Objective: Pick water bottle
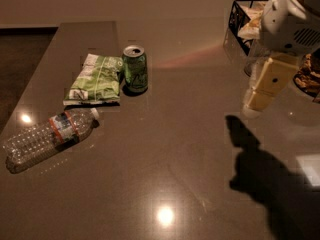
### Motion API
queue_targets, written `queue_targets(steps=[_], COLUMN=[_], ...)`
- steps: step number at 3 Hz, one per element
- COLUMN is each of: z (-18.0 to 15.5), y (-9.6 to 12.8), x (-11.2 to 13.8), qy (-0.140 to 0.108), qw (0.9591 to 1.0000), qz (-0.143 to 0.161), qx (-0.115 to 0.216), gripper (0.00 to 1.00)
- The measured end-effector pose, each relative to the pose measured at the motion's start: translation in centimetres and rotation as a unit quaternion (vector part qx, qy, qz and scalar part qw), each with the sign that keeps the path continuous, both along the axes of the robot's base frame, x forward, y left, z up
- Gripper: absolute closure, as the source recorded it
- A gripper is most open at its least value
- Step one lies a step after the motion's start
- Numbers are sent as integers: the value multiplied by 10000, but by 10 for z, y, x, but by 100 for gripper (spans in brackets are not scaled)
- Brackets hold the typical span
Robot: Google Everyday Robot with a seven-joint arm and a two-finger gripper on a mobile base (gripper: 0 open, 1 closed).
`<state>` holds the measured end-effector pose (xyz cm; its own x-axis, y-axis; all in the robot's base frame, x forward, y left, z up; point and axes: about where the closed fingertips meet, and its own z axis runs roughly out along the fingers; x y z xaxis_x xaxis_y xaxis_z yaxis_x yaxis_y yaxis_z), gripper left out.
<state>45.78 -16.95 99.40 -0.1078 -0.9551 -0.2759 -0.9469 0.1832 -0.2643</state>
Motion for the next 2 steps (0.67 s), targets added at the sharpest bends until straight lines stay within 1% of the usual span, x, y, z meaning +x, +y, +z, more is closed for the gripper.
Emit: queue_targets(steps=[1,2], z=[7,11], y=[42,89], x=[12,16], qy=[-74,-161], qw=[9988,9952], qz=[449,931], qx=[187,250], gripper=[0,0])
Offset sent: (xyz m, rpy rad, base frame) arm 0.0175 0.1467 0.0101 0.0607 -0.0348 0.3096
